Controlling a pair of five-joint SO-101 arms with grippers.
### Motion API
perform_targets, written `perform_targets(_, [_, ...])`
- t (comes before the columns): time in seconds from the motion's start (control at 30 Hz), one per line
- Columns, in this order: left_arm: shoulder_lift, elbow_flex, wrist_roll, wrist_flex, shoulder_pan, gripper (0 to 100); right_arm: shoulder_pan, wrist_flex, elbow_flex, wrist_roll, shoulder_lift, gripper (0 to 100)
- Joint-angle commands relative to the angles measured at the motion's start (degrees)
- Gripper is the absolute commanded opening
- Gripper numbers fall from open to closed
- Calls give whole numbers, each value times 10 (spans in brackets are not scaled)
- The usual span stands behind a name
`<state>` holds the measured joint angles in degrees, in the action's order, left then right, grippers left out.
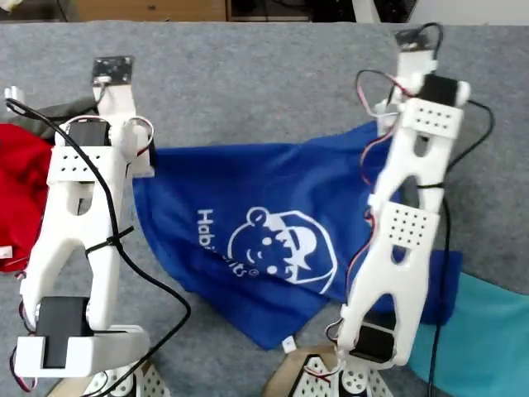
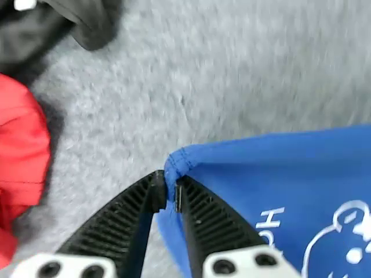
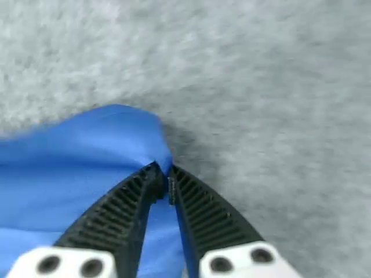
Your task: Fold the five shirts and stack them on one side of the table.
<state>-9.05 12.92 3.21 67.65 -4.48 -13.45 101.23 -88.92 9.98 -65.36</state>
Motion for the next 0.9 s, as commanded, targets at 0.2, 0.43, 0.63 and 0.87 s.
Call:
perform_targets(0.2, [59,-1,-16,-24,17,19,-14,11,55,48,5,83])
perform_targets(0.43, [87,-3,-15,-26,18,19,-29,11,155,40,101,279])
perform_targets(0.63, [91,16,33,-12,54,19,12,11,411,40,265,278])
perform_targets(0.87, [73,25,69,26,73,19,121,-64,673,36,359,277])
